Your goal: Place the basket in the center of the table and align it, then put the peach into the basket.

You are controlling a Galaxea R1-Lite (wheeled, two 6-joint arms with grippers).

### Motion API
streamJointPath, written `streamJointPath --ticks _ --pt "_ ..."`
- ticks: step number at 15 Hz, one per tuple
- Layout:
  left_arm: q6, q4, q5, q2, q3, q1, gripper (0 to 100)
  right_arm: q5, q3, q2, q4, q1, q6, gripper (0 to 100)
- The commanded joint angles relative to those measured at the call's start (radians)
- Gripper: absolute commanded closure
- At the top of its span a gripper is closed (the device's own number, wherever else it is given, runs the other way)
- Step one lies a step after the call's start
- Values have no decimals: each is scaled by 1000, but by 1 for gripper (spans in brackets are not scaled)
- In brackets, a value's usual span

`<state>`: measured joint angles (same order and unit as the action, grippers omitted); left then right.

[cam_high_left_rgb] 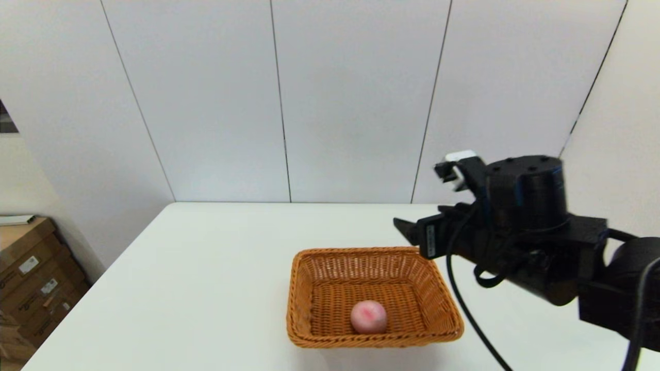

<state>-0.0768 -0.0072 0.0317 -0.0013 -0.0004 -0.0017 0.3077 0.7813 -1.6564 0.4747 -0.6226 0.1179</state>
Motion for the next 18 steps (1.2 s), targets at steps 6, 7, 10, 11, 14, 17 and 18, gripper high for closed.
streamJointPath --ticks 6,7,10,11,14,17,18 --pt "-3 0 1 0 0 0 0 1 -303 722 -48 116 -307 0" --pt "-3 0 1 0 0 0 0 7 -327 791 -91 133 -316 0" --pt "-6 0 2 0 0 0 0 -4 -387 971 -229 299 -316 0" --pt "-6 0 2 0 0 0 0 -2 -419 1058 -295 369 -316 0" --pt "-6 0 2 0 0 0 0 -4 -455 1270 -453 498 -310 0" --pt "-6 0 2 0 0 0 0 -4 -470 1400 -539 615 -294 0" --pt "-6 0 2 0 0 0 0 -4 -476 1431 -562 636 -293 0"
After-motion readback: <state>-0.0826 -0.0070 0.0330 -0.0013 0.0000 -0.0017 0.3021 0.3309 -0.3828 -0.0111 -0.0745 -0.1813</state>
